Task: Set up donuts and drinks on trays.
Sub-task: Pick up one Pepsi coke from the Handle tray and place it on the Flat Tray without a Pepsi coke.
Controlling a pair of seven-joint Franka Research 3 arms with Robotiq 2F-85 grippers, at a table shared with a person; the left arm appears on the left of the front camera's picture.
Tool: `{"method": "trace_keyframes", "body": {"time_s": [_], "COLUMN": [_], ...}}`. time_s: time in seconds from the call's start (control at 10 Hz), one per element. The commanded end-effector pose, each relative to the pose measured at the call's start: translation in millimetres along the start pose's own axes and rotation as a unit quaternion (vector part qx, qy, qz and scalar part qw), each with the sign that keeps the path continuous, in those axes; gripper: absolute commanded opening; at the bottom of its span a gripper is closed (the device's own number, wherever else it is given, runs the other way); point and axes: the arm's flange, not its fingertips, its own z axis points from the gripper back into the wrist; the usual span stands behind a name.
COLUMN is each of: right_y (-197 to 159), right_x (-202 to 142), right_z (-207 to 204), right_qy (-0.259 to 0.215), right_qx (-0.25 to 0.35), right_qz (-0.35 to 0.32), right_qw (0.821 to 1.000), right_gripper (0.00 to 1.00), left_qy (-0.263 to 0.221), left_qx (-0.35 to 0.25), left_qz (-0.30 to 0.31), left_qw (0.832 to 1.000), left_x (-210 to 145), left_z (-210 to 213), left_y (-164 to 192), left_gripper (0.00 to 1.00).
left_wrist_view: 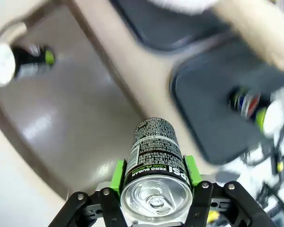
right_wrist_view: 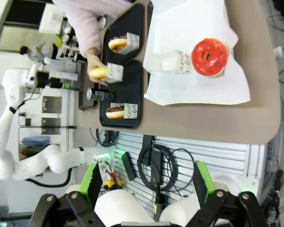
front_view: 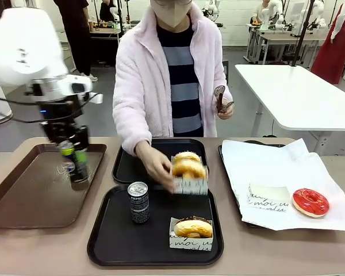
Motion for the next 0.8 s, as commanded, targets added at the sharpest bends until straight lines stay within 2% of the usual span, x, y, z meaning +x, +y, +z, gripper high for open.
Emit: {"method": "trace_keyframes", "body": {"time_s": [0.0,0.1,0.2,0.4,0.5,0.7], "right_y": [-2,-2,-2,-2,-2,-2], "right_x": [-2,-2,-2,-2,-2,-2], "right_z": [1,1,1,1,1,1], "right_qy": [-0.001,-0.001,-0.001,-0.001,-0.001,-0.001], "right_qx": [0.003,0.003,0.003,0.003,0.003,0.003], "right_qz": [0.002,0.002,0.002,0.002,0.002,0.002], "right_qw": [1.0,1.0,1.0,1.0,1.0,1.0], "right_gripper": [1.0,1.0,1.0,1.0,1.0,1.0], "left_qy": [0.018,0.013,0.014,-0.002,0.021,0.021], "left_qx": [0.015,0.033,0.034,0.039,0.026,0.026], "left_qz": [-0.046,-0.047,-0.046,-0.017,-0.041,-0.041], "left_qw": [0.999,0.998,0.998,0.999,0.999,0.999], "left_x": [-88,-100,-98,-108,-110,-110], "left_z": [27,24,26,29,28,28], "left_y": [22,20,22,19,22,22], "left_gripper": [0.58,0.58,0.58,0.58,0.58,0.58]}}
